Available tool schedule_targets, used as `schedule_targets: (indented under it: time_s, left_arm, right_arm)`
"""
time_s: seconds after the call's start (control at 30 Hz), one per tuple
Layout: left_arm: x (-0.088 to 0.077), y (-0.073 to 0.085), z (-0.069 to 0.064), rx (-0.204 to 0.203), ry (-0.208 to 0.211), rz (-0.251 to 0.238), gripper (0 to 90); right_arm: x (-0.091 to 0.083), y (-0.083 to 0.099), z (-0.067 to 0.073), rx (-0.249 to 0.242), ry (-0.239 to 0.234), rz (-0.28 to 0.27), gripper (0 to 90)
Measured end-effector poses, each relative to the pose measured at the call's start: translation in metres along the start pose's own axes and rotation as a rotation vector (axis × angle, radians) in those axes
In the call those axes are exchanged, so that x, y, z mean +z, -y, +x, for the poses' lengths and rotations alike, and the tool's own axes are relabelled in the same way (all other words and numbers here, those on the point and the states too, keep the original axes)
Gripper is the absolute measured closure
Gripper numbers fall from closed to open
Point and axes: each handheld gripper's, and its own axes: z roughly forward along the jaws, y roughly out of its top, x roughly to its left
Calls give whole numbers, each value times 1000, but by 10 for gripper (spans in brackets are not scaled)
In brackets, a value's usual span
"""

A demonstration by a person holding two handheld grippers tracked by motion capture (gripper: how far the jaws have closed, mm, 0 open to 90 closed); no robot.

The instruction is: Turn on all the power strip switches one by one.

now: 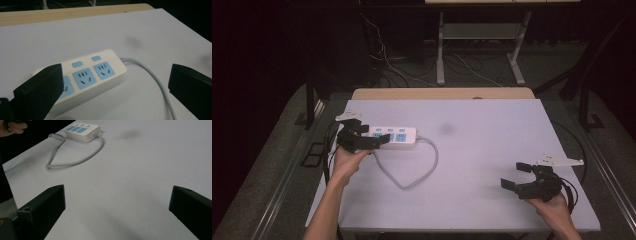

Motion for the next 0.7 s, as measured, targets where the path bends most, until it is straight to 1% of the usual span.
schedule_targets:
  time_s: [0.07,0.17,0.27,0.37,0.47,0.57,0.63,0.7]
  left_arm:
    - [0,5,-7,22,4,8,0]
    - [-3,13,-14,30,21,0,0]
    - [-6,21,-19,30,34,-13,0]
    - [-8,33,-24,23,51,-37,0]
    - [-9,45,-30,20,75,-46,0]
    - [-9,57,-38,24,95,-50,0]
    - [-9,65,-43,39,102,-52,0]
    - [-7,72,-48,48,121,-47,0]
  right_arm:
    - [0,0,0,1,1,1,5]
    - [0,0,0,2,3,-1,5]
    - [1,0,0,3,3,2,4]
    - [1,0,0,2,2,3,4]
    - [0,0,0,1,2,2,5]
    - [0,0,0,4,0,-1,4]
    - [0,0,0,4,0,0,4]
    - [0,0,0,1,-1,5,5]
